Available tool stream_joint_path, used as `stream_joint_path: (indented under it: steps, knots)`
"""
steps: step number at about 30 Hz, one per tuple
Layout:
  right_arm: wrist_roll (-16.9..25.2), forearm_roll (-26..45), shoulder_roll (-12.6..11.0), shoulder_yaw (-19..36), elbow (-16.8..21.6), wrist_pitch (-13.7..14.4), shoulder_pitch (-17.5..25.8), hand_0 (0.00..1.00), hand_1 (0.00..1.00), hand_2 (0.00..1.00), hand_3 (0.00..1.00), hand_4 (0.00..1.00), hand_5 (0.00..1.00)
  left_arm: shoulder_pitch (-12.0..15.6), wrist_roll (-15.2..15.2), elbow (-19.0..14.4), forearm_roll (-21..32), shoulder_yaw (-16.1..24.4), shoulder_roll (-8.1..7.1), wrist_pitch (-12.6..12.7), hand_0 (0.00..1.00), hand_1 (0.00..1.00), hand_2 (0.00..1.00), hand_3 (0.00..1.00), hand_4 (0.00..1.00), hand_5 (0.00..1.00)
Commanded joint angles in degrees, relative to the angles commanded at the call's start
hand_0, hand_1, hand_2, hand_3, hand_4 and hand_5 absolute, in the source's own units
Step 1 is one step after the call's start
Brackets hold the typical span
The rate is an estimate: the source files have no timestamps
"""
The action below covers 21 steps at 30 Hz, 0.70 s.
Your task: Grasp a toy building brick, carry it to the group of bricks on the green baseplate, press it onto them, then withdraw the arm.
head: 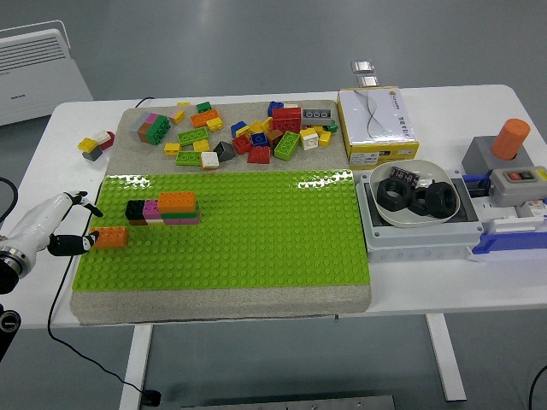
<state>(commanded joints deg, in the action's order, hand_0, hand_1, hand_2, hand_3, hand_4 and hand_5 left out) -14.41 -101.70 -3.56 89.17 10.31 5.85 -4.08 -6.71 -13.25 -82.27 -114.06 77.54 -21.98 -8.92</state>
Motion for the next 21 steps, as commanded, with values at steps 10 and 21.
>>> stream_joint_path:
  steps: [10, 21]
  knots:
    - [-0.1, -0.2, -0.1, 0.0, 0.0, 0.0, 0.0, 0.653, 0.688, 0.747, 0.795, 0.906, 0.998, -1.0, -0.6, 1.6, 0.1, -1.8, -0.01, -0.6, 0.974, 0.956, 0.948, 0.632, 0.696, 0.002]
    - [-0.1, -1.1, -0.4, 1.1, 0.0, 0.0, -0.4, 0.654, 0.681, 0.743, 0.794, 0.902, 0.998, -3.6, -3.0, 2.0, 1.2, -3.9, -2.95, -3.8, 0.979, 0.962, 0.964, 0.754, 0.77, 0.002]
